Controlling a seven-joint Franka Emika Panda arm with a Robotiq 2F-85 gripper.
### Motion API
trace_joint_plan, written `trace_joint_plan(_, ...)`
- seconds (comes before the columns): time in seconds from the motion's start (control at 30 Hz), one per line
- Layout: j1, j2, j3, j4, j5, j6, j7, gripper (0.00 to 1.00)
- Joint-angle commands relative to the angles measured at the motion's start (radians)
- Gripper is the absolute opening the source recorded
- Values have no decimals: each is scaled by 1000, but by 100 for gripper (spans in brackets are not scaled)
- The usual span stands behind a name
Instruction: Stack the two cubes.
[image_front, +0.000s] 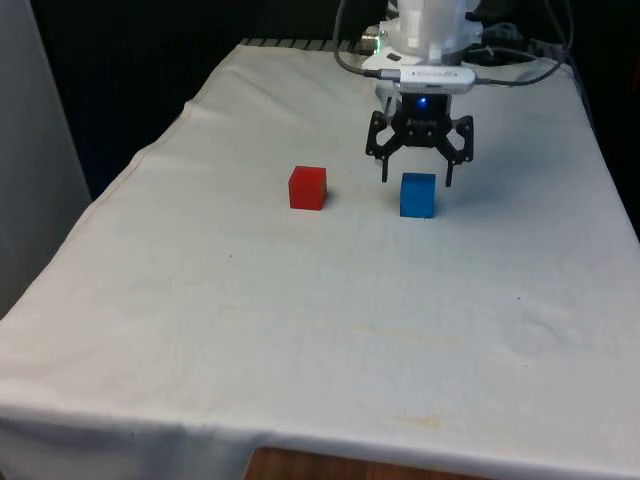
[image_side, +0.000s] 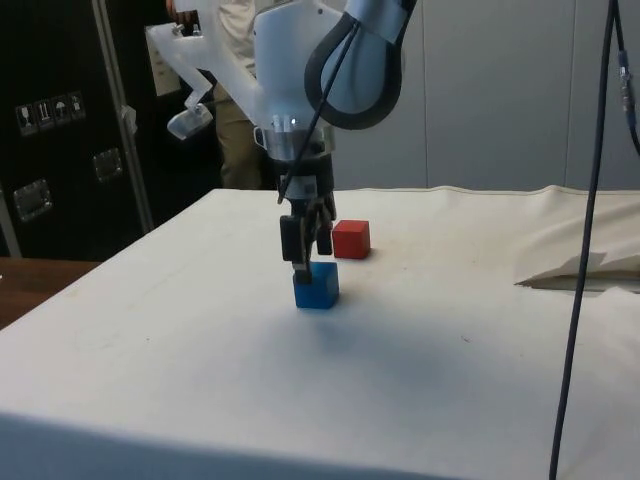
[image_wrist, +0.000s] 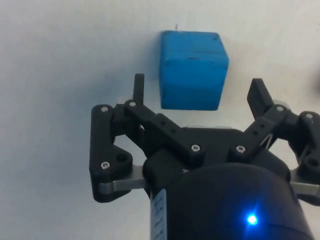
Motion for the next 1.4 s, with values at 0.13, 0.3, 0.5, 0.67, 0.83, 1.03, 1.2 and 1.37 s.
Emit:
trace_joint_plan(0.13,-1,5,-3,4,4,1,8,100)
trace_joint_plan(0.3,0,6,-4,3,2,2,14,100)
trace_joint_plan(0.5,1,17,-4,3,2,8,27,100)
trace_joint_plan(0.67,2,33,-3,7,2,16,41,100)
trace_joint_plan(0.83,1,58,-2,15,2,31,60,100)
trace_joint_plan(1.03,1,63,-2,17,1,29,68,98)
trace_joint_plan(1.2,1,64,-2,17,1,28,70,47)
trace_joint_plan(1.37,1,64,-2,17,1,28,71,1)
